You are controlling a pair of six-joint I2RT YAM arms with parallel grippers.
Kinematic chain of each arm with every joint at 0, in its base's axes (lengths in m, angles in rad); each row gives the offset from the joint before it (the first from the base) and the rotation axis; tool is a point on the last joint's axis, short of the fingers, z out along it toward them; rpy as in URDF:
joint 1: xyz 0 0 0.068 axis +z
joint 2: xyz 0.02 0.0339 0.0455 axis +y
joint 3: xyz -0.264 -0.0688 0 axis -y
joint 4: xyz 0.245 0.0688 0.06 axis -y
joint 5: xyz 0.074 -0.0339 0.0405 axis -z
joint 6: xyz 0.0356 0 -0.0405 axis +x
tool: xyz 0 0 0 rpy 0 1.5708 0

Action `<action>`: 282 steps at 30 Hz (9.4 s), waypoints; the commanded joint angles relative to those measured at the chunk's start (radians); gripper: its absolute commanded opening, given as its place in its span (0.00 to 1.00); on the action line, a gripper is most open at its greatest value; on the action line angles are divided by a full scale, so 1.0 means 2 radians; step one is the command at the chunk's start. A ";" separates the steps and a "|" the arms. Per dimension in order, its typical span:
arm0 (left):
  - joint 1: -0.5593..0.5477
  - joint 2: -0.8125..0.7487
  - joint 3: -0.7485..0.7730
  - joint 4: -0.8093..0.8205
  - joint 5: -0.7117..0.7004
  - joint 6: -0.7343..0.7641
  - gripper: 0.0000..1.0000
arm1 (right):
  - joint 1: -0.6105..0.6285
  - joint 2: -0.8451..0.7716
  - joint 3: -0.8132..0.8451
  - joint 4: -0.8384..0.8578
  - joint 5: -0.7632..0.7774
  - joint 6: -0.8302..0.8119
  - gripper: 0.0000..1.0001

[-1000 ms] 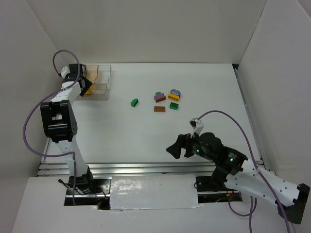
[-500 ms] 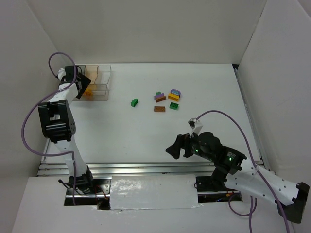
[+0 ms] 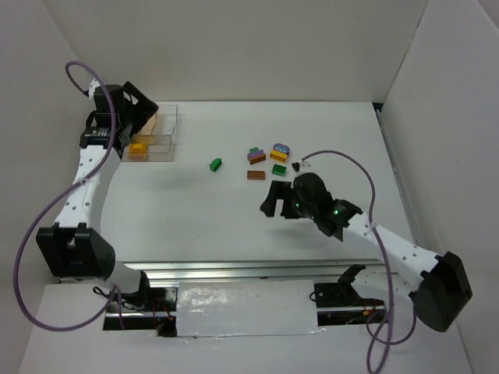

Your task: Sort the legos into containers by color

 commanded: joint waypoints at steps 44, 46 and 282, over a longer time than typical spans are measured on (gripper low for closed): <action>-0.105 -0.361 -0.290 -0.084 0.157 0.235 1.00 | -0.203 0.723 0.718 -0.212 0.088 -0.053 0.90; -0.105 -0.361 -0.291 -0.084 0.157 0.235 1.00 | -0.204 0.724 0.721 -0.212 0.087 -0.055 0.81; -0.078 -0.313 -0.223 0.242 0.449 0.054 1.00 | -0.058 -0.147 -0.026 0.286 -0.313 0.069 0.00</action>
